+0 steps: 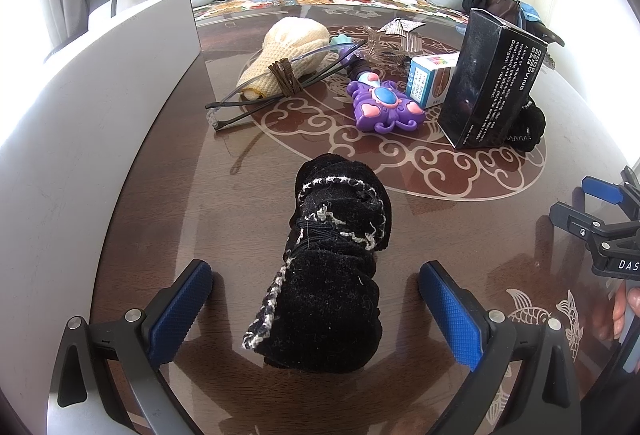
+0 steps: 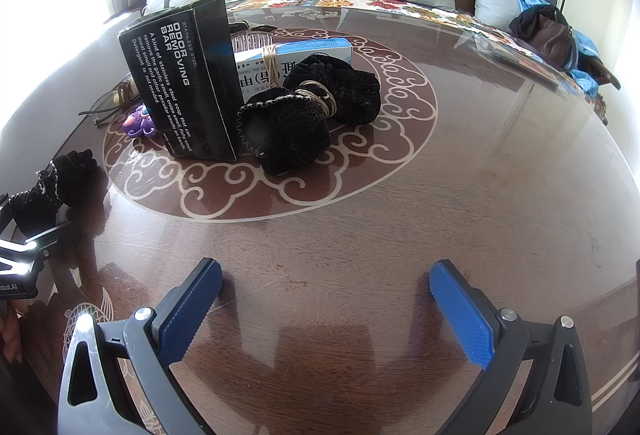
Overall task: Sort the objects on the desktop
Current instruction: 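Carry the black knit bag over to the cardboard box with the left tool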
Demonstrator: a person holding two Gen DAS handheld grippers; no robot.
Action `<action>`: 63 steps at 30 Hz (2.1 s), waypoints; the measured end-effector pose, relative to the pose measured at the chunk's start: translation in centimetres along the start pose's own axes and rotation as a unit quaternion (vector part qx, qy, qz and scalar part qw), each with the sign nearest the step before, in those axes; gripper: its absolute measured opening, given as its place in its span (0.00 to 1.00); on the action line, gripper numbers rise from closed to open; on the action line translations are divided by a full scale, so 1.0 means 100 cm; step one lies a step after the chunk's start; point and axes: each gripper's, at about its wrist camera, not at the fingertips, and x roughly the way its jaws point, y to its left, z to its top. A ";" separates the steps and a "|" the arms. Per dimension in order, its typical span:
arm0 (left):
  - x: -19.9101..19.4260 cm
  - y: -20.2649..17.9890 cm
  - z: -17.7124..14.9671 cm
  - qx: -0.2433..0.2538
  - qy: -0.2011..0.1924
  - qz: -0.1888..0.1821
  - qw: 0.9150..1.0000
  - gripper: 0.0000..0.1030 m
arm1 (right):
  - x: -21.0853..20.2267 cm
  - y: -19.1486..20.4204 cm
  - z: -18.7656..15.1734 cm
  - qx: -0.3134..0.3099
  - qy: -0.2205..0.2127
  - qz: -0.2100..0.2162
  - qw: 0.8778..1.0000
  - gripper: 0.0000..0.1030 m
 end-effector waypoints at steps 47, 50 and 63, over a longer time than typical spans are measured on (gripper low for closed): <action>-0.032 0.019 -0.018 -0.023 -0.025 -0.050 0.998 0.30 | 0.056 -0.015 0.113 0.129 0.104 0.036 0.985 0.35; -0.041 0.020 -0.018 -0.025 -0.038 -0.061 0.997 0.30 | 0.035 -0.030 0.099 0.138 0.087 0.033 0.986 0.34; -0.131 0.071 -0.003 -0.101 -0.099 -0.115 0.983 0.30 | -0.070 0.031 0.037 0.045 0.045 0.107 0.992 0.34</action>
